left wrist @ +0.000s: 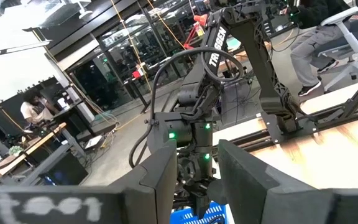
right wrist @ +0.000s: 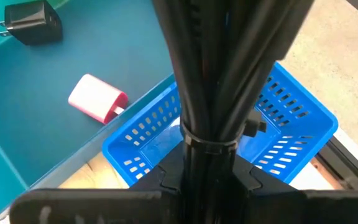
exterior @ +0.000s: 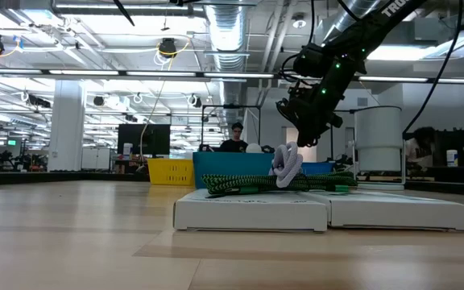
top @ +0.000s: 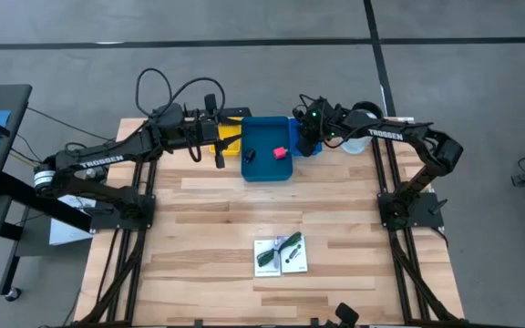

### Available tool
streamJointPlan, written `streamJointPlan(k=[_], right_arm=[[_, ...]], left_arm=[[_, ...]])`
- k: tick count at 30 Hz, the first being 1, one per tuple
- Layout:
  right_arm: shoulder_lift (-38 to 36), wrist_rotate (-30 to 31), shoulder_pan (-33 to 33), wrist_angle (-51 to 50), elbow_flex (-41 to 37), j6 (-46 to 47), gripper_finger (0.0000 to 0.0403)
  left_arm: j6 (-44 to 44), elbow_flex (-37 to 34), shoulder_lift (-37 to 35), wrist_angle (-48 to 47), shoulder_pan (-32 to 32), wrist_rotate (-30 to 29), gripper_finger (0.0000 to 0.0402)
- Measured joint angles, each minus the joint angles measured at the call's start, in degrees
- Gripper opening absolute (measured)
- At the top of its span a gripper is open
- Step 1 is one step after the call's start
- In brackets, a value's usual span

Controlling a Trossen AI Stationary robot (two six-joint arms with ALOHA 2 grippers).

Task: Pick and place items into bin
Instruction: Put the black charger cable into the blue basket

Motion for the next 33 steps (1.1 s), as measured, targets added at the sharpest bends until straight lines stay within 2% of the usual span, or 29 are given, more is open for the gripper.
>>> streamJointPlan(k=[10,26,33], right_arm=[[0.1,0.9,0.0,-0.5,0.0,-1.5,0.0052],[7.5,2.8,-0.1,0.1,0.1,-2.0,0.0052],[7.2,3.2,-0.2,0.9,0.0,-3.1,0.0052]], left_arm=[[0.1,0.0,0.0,-0.7,-2.0,0.0,0.0111],[0.4,0.0,0.0,-0.7,-2.6,-0.2,0.0111],[0.4,0.0,0.0,-0.7,-2.6,-0.2,0.0111]])
